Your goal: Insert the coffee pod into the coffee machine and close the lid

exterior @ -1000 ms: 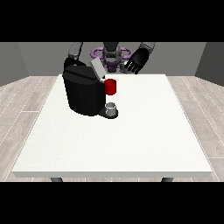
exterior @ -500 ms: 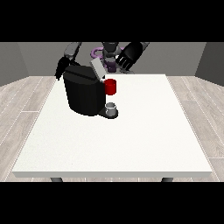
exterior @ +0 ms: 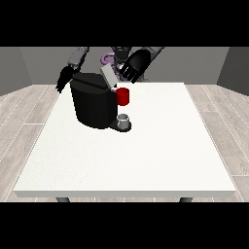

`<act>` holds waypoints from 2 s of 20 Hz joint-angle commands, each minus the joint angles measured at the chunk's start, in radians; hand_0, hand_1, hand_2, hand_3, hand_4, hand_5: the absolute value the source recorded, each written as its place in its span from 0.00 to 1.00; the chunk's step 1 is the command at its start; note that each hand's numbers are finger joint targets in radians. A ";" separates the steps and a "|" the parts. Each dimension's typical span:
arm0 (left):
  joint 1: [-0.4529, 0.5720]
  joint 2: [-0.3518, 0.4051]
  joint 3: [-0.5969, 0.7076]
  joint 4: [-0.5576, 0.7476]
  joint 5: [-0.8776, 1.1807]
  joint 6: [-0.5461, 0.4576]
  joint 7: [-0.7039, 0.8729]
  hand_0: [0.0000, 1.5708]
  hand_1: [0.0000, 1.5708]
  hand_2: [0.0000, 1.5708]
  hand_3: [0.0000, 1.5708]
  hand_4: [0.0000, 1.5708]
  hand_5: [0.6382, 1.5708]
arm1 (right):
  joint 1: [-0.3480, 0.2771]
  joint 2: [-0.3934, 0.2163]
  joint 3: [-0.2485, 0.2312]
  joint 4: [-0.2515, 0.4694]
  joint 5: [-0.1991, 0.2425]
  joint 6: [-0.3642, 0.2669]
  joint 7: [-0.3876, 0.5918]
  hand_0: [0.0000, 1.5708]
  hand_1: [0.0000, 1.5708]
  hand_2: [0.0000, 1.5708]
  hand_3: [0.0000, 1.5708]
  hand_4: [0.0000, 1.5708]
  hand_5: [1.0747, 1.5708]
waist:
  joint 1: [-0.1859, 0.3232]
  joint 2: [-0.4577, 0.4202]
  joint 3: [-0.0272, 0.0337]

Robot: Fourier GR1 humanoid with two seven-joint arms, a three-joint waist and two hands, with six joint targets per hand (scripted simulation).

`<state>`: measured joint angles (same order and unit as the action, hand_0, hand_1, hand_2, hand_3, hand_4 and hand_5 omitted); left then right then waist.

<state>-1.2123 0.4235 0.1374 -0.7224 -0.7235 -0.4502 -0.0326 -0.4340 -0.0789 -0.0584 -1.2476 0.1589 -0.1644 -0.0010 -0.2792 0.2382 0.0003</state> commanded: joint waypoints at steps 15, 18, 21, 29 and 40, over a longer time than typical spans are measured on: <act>-0.058 -0.036 -0.010 0.058 -0.018 0.005 0.004 0.76 0.76 0.79 0.77 0.28 1.00 | -0.035 0.011 -0.005 0.016 0.008 -0.025 -0.005 0.00 0.00 0.00 0.00 0.06 1.00 | -0.008 0.045 0.0002; -0.034 -0.049 -0.016 0.053 -0.029 0.045 -0.006 0.76 0.76 0.79 0.76 0.27 1.00 | -0.043 -0.005 -0.031 0.021 -0.007 -0.025 -0.012 0.00 0.00 0.00 0.00 0.00 1.00 | -0.003 0.055 0.0002; -0.058 0.043 0.009 0.083 -0.025 0.022 -0.074 0.74 0.74 0.78 0.76 0.27 1.00 | -0.023 0.035 0.023 -0.020 0.036 -0.057 -0.014 0.00 0.00 0.00 0.00 0.07 1.00 | -0.028 0.106 -0.0002; -0.016 0.006 -0.006 0.076 -0.035 0.049 -0.086 0.77 0.77 0.79 0.77 0.23 1.00 | 0.035 0.003 0.004 -0.008 0.008 -0.010 -0.051 0.00 0.00 0.00 0.00 0.09 1.00 | -0.014 0.042 0.0000; -0.076 0.047 -0.040 0.095 -0.115 0.118 -0.063 0.77 0.77 0.78 0.70 0.00 1.00 | -0.045 0.000 0.013 -0.030 0.022 -0.021 0.028 0.00 0.00 0.00 0.00 0.00 1.00 | -0.057 0.086 -0.0001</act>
<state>-1.2919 0.4639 0.1187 -0.6381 -0.8004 -0.3669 -0.1069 -0.4742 -0.0736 -0.0549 -1.2621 0.1738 -0.1903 0.0071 -0.3147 0.3198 0.0003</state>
